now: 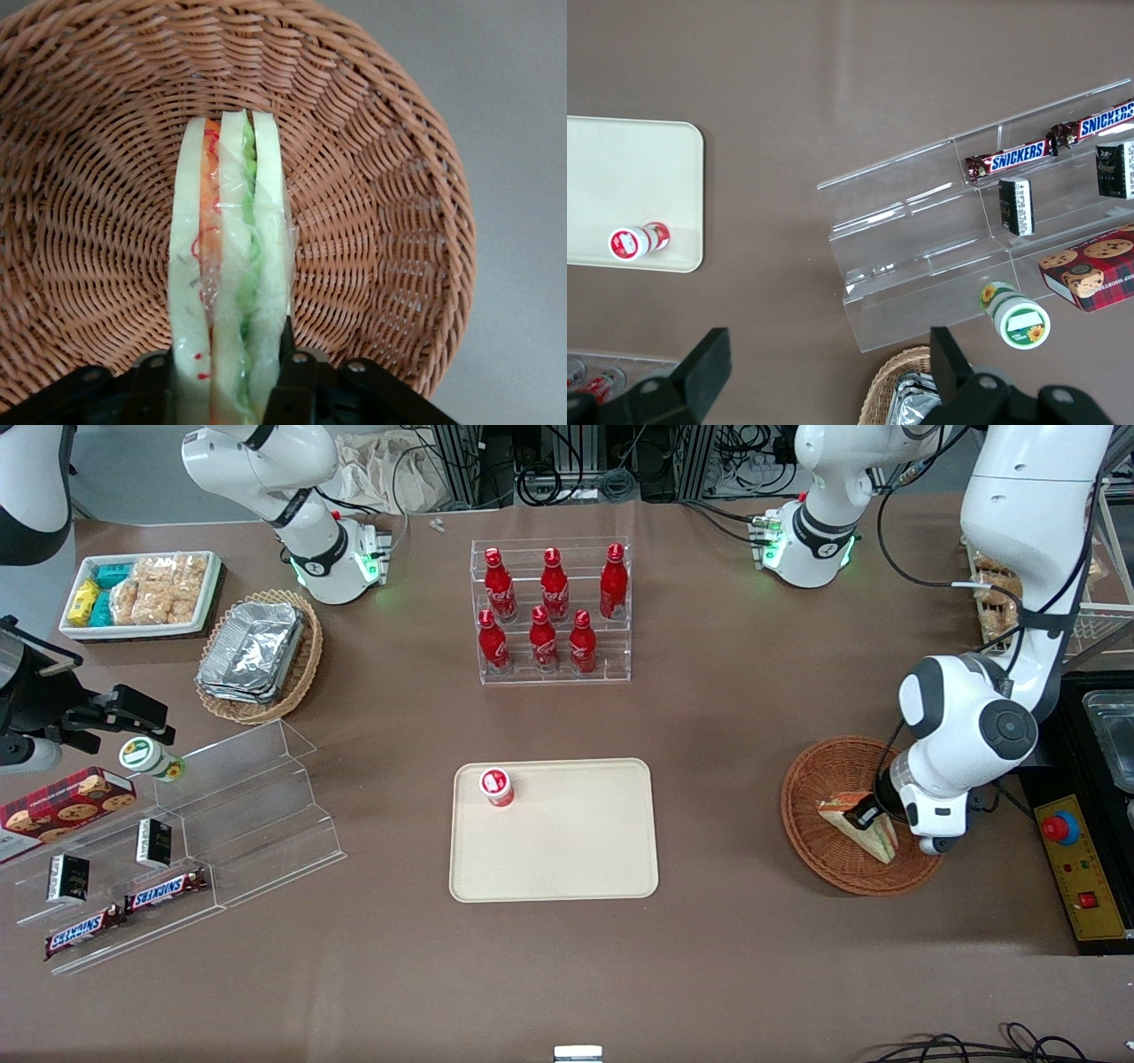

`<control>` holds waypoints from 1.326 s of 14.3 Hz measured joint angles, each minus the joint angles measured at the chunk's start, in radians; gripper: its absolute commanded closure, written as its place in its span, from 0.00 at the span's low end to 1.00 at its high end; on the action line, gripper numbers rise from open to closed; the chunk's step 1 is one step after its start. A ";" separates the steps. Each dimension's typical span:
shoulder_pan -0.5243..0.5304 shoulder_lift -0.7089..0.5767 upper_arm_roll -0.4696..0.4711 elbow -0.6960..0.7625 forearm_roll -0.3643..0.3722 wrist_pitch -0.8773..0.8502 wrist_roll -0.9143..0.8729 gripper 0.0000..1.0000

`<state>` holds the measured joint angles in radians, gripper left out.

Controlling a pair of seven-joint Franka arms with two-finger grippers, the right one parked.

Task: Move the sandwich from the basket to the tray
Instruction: 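Close the left gripper on the wrapped sandwich's edge, then lift the sandwich and carry it with the left gripper over the cream tray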

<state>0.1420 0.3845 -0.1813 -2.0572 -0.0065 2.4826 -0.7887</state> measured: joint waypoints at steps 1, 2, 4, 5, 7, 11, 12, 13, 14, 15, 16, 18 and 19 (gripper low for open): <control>-0.002 -0.003 -0.001 0.003 0.004 0.000 -0.030 1.00; -0.005 -0.010 -0.003 0.008 0.006 -0.003 -0.054 1.00; -0.021 -0.042 -0.009 0.038 0.007 -0.083 -0.080 1.00; -0.031 -0.070 -0.011 0.074 0.007 -0.173 -0.095 1.00; -0.043 -0.134 -0.032 0.182 0.006 -0.399 -0.120 1.00; -0.055 -0.191 -0.135 0.432 0.005 -0.746 -0.158 1.00; -0.058 -0.190 -0.167 0.466 0.005 -0.775 -0.159 1.00; -0.059 -0.187 -0.205 0.482 0.005 -0.782 -0.159 1.00; -0.060 -0.180 -0.250 0.489 0.006 -0.782 -0.159 1.00; -0.063 -0.166 -0.297 0.491 0.006 -0.774 -0.157 1.00; -0.073 -0.143 -0.343 0.491 0.012 -0.748 -0.147 1.00; -0.135 -0.071 -0.393 0.491 0.081 -0.677 -0.102 1.00; -0.185 -0.022 -0.397 0.492 0.124 -0.642 -0.095 1.00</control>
<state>-0.0434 0.3620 -0.5782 -1.5653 0.1177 1.8402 -0.8839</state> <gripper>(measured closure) 0.811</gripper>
